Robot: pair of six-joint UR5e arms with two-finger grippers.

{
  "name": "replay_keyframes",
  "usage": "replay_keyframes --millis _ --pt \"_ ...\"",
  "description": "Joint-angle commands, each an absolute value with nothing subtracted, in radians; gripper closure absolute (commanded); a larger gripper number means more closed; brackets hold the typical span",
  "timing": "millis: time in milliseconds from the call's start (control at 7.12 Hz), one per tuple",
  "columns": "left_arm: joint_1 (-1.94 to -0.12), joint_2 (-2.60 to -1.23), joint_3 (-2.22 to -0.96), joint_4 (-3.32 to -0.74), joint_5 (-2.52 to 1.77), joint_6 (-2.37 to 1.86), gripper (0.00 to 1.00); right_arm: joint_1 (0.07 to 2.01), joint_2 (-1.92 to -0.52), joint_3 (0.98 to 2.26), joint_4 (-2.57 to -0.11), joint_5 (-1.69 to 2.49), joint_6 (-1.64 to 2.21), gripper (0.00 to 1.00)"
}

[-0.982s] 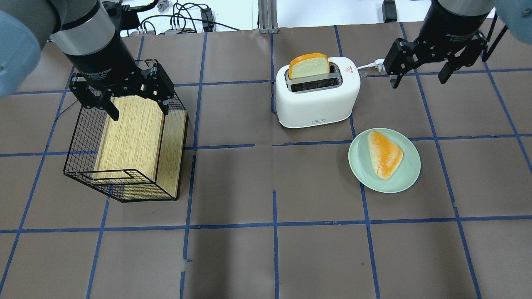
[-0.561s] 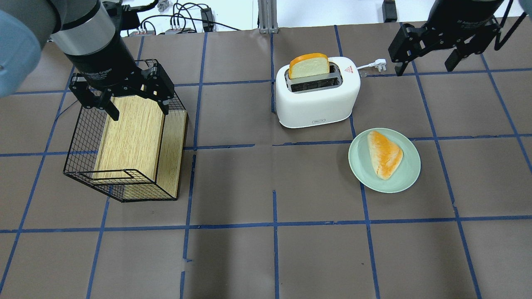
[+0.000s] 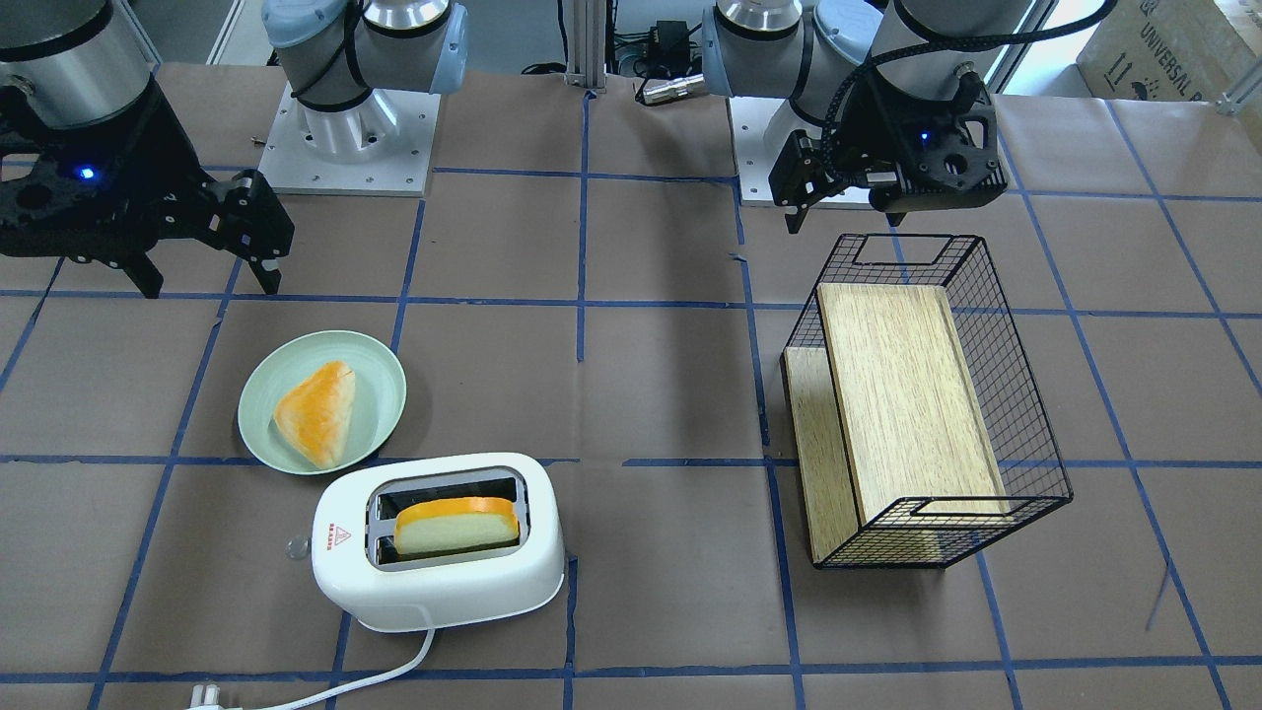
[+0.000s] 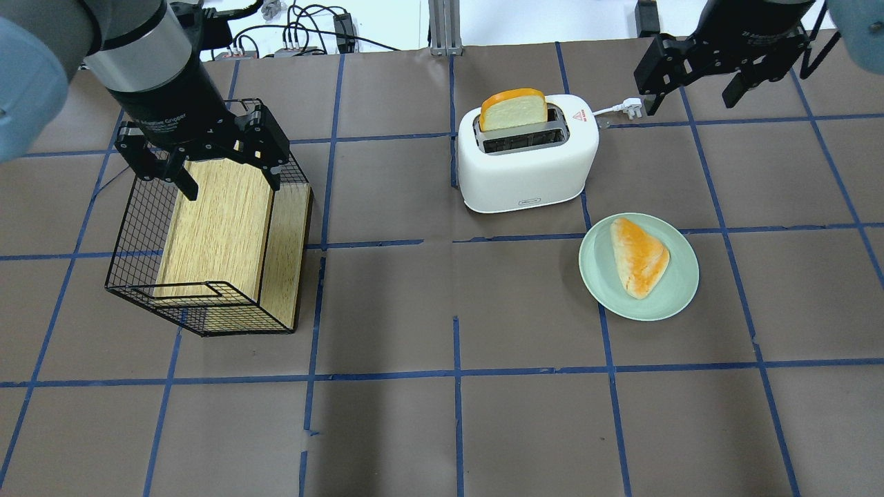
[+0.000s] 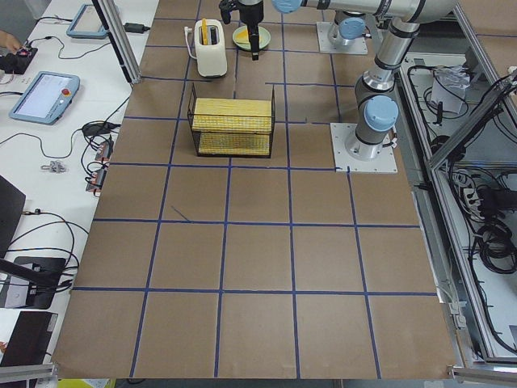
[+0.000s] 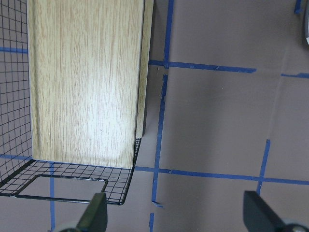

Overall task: Press toaster with right arm
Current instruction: 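Lower the right gripper onto the toaster's lever beside the knob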

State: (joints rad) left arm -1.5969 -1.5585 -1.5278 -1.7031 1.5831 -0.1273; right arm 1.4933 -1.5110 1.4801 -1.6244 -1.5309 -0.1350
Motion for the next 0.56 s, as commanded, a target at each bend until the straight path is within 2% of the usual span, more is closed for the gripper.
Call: replay_keyframes --millis 0,421 --pt "-1.597 -1.559 -1.528 -1.704 1.583 -0.127 0.0 1.477 -1.464 1.471 -1.631 -1.392 -0.165 0.99" --pt "-1.597 -1.559 -1.528 -1.704 1.583 -0.127 0.0 1.347 -1.337 1.459 -1.695 -1.245 -0.309 0.98"
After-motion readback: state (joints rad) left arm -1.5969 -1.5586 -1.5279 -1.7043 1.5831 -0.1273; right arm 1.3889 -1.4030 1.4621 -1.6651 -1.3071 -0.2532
